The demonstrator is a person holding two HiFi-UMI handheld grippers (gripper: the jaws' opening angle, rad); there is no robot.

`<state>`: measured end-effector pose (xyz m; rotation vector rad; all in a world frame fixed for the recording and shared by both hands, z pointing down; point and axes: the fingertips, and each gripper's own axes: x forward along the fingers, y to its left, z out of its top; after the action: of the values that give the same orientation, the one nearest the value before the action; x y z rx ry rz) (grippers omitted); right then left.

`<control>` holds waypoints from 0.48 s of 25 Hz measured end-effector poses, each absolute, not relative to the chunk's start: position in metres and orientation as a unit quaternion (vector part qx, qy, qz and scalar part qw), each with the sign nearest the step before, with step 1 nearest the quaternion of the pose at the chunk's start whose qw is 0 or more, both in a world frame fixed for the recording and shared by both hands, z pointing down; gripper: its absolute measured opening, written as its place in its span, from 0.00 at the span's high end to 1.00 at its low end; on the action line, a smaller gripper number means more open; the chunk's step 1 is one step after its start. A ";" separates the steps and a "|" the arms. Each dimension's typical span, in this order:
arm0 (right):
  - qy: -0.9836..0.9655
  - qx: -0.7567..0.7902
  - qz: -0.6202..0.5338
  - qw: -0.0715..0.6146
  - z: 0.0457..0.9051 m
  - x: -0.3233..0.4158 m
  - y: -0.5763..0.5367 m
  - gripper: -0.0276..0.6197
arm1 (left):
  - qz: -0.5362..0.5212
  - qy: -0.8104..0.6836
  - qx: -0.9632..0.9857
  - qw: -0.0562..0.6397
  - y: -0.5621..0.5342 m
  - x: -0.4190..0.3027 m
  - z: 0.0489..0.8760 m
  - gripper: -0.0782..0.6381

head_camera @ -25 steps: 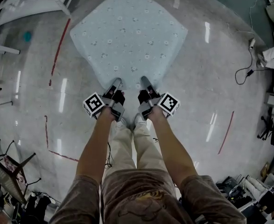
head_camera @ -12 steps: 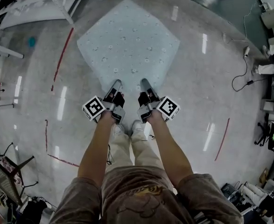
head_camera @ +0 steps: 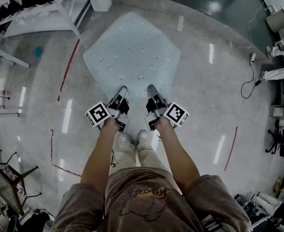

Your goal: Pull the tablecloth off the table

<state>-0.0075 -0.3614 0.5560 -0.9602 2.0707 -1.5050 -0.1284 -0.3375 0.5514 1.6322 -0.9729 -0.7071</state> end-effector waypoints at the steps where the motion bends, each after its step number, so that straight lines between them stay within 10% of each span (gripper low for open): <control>1: 0.747 -0.344 -0.532 0.200 0.550 -0.008 -0.361 0.94 | -0.295 -0.407 0.686 0.525 -0.337 -0.129 0.546 0.86; 12: 0.817 -0.329 -0.438 0.181 0.466 -0.014 -0.344 0.93 | -0.271 -0.404 0.736 0.472 -0.319 -0.135 0.464 0.86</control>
<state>-0.0141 -0.3438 0.4661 -0.9302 2.3068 -1.2365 -0.1351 -0.3195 0.4637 1.8009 -0.9880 -0.6639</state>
